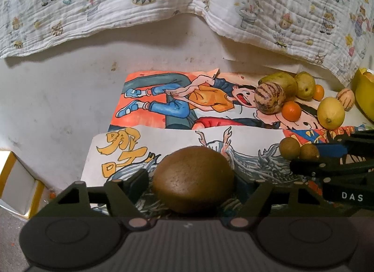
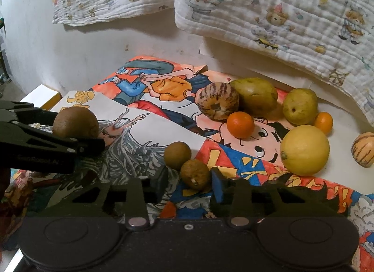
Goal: Organize fruits
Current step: 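Close left tool on the large brown kiwi while right tool grasps a small brown fruit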
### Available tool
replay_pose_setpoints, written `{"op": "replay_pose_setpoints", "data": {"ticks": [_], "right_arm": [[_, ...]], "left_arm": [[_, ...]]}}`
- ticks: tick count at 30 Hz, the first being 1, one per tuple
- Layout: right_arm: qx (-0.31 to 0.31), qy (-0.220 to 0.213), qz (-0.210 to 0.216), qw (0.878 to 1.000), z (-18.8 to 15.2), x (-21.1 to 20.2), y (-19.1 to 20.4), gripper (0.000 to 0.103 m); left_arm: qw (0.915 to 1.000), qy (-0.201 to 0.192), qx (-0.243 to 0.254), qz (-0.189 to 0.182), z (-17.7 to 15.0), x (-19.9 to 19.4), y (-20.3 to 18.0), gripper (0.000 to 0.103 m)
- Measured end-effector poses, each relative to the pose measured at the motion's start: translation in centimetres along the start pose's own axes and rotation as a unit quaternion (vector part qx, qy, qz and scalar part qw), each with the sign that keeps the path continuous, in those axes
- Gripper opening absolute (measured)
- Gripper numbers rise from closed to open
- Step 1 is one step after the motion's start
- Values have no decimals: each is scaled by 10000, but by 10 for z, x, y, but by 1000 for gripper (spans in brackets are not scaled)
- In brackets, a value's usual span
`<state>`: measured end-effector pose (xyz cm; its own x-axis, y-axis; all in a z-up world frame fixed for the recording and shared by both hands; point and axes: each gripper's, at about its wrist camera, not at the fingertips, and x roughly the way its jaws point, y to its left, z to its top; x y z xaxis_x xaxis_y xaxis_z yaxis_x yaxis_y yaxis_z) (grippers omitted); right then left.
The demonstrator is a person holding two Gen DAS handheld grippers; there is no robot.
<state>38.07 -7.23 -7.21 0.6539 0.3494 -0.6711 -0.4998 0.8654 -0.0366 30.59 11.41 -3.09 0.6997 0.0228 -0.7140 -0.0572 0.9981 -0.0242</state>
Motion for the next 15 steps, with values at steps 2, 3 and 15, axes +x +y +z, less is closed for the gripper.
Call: {"op": "replay_pose_setpoints", "data": {"ticks": [2,3,15], "right_arm": [[30,-3,-24,10000,0,0,-1,34],[40,-5,-39,10000,0,-1,-1,30],[109,-22,89,9999,-6,-9,2,30]], "left_arm": [[10000,2,-19,-38,1,0,0,73],[10000,0,-15,-67,1,0,0,72],[9999,13,-4,-140,-1,-5,-2,70]]}}
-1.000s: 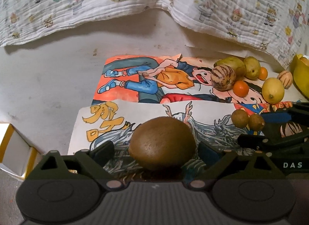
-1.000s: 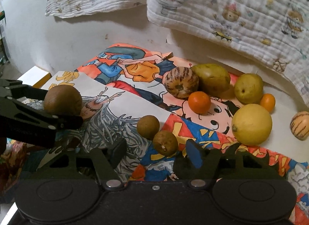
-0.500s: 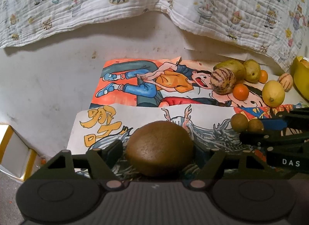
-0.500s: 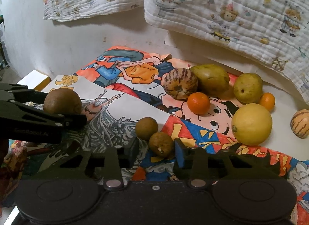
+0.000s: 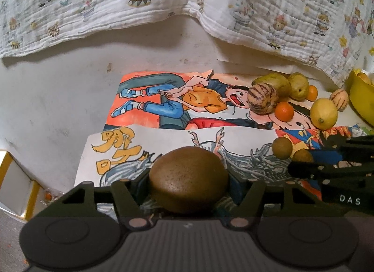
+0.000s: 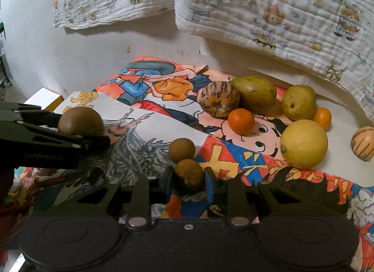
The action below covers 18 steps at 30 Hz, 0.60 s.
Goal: Organize fruits
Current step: 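Close left tool on the large brown kiwi while right tool grasps a small brown fruit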
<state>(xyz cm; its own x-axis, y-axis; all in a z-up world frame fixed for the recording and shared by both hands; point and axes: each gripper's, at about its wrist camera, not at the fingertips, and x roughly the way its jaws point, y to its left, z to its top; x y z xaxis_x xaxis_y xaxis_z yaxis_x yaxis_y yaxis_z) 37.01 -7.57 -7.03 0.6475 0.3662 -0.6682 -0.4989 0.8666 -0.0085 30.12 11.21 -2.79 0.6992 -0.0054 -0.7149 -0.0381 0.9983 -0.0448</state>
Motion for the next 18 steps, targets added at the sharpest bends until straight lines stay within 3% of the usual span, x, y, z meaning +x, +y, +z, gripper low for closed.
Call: {"op": "replay_pose_setpoints", "data": {"ticks": [18], "right_arm": [[-101,-309,311,9990,-23,-50,19,29]], "left_arm": [[9994,-137,-190,-269,-24,-55,-16,70]]}}
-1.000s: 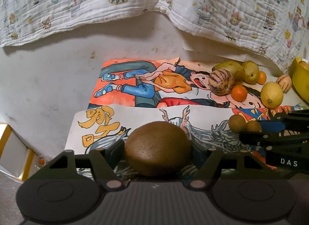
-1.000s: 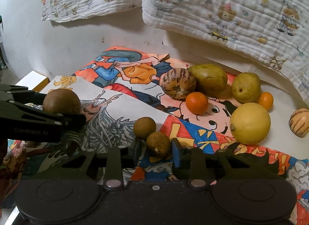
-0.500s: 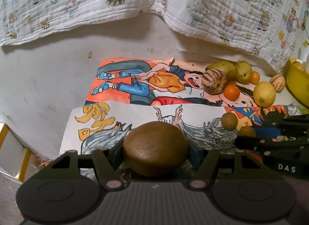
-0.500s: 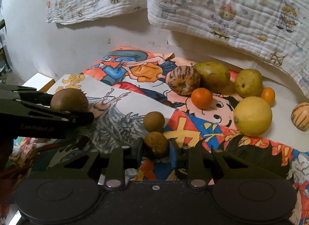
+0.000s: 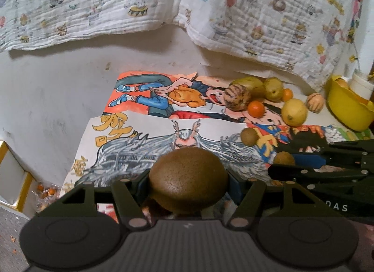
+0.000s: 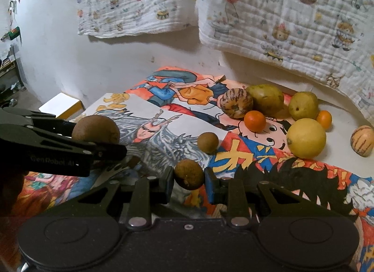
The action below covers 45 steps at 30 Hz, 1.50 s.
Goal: Organize fruits
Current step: 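Close left tool on the large brown kiwi while right tool grasps a small brown fruit, then carry both fruits over the metal tray and open both tools to release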
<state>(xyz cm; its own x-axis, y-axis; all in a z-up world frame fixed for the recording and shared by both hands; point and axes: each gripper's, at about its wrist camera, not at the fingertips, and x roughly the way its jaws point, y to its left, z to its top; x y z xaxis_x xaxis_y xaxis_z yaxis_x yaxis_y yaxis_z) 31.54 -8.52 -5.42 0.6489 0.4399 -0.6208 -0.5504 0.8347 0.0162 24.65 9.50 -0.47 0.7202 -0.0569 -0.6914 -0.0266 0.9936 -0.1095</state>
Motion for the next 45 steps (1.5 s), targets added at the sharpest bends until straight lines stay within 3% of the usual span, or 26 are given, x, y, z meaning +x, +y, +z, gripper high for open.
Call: {"op": "replay_pose_setpoints", "data": {"ticks": [16,27,45], "right_arm": [[87,46,67,9999,-60,-84,24,30],[70,230,110,9996,-95,-113,30,30],[125,303,52,9995,-121,-132,36,30]], "left_arm": [[9986,-124,237,-448,-49,-70,-39,70],[9956,52,623,-697,-85,-93,-65,70],[9916,150,1157,-550,-109,-104,-82,70]]}}
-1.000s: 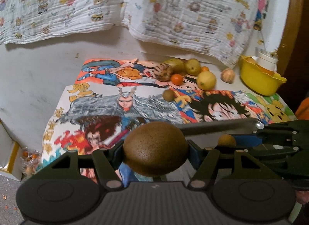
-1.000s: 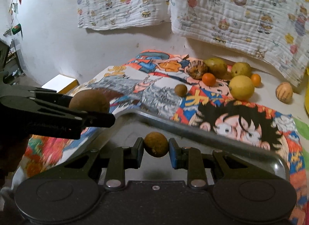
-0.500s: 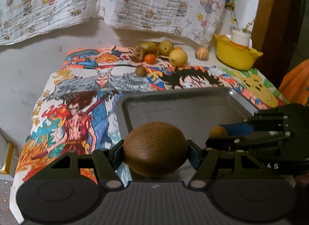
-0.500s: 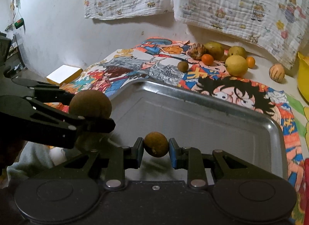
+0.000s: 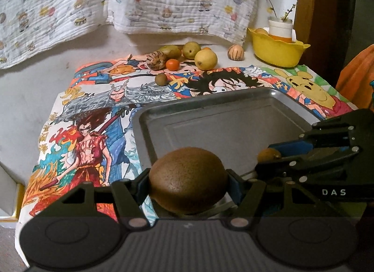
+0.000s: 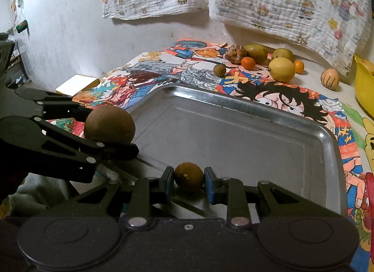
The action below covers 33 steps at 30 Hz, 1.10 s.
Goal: Organize fruits
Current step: 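Carry both fruits over the metal tray and open both tools to release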
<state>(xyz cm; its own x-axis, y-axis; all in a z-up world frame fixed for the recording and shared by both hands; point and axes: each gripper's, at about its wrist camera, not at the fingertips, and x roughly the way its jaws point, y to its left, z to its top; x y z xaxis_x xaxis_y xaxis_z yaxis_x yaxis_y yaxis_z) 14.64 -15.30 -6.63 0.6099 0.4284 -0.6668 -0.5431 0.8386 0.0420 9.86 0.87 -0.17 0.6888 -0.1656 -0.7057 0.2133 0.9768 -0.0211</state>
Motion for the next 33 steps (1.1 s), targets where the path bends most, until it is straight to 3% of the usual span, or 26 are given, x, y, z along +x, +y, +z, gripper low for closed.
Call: {"op": "replay_pose_setpoints", "data": {"ticks": [7,13,18,24,33], "right_arm": [[-58,14,-1,10000,-3,-3,1,33],[-18,-59,-37,10000,-4,-7,0,44],[12,-160,-32,9999,-7,-16,-1,61],[79,-267,2,9996,-11,-30,0,83],[194,-338,-279,9989,-19,-49,-2,101]], "left_arm": [[10000,-34,-21,-31,-4,-2,0,72],[9997,-143,-166,-67,-5,-9,3,73],[9993,-344,-99,-62,-5,-22,1,80],[9986,-518,54,-98,-12,-39,-2,96],[9993,-333,140,-5,-29,-48,3,102]]}}
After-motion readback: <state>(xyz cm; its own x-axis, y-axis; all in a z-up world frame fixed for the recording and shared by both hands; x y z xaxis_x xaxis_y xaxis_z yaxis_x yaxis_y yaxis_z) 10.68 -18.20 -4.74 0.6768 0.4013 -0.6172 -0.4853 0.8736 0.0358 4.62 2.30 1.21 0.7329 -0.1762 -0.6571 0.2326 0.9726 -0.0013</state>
